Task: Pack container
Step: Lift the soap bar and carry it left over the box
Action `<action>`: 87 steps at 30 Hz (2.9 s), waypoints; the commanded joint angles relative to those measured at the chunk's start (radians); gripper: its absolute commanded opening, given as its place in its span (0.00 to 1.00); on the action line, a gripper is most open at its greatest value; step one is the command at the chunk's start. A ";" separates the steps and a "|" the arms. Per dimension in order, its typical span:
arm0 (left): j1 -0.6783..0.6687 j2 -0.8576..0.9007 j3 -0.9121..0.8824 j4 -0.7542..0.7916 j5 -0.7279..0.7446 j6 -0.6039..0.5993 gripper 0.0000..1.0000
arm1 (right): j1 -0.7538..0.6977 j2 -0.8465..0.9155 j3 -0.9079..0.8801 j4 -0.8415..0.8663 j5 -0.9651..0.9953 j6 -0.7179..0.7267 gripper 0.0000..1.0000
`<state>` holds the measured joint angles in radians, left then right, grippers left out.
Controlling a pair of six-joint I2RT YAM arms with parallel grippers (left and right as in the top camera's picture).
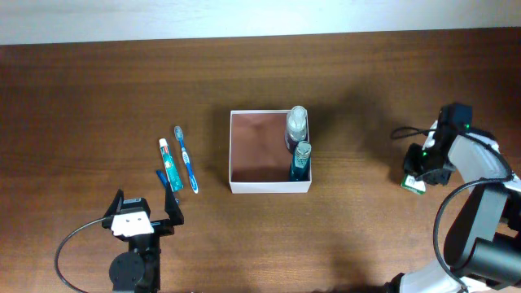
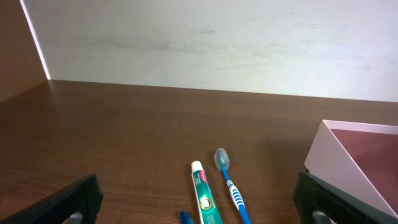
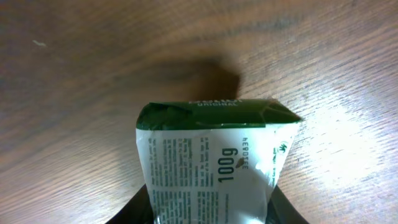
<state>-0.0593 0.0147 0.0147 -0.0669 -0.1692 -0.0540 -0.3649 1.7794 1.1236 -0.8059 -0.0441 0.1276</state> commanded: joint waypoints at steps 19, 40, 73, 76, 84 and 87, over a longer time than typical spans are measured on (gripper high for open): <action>0.005 -0.009 -0.005 0.002 -0.011 -0.013 0.99 | 0.186 -0.031 0.413 -0.316 -0.058 0.005 0.30; 0.005 -0.009 -0.005 0.002 -0.011 -0.013 0.99 | 0.632 -0.042 0.955 -0.585 -0.060 0.161 0.30; 0.005 -0.009 -0.005 0.002 -0.011 -0.013 0.99 | 1.117 0.213 0.954 -0.436 0.253 0.434 0.27; 0.005 -0.009 -0.005 0.002 -0.011 -0.013 0.99 | 1.117 0.238 0.954 -0.435 0.270 0.455 0.26; 0.005 -0.009 -0.005 0.002 -0.011 -0.013 0.99 | 1.117 0.305 0.949 -0.435 0.270 0.457 0.27; 0.005 -0.009 -0.005 0.002 -0.011 -0.013 0.99 | 1.117 0.332 0.946 -0.436 0.282 0.457 0.27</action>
<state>-0.0593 0.0147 0.0147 -0.0669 -0.1692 -0.0540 0.7471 2.0800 2.0579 -1.2469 0.1989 0.5728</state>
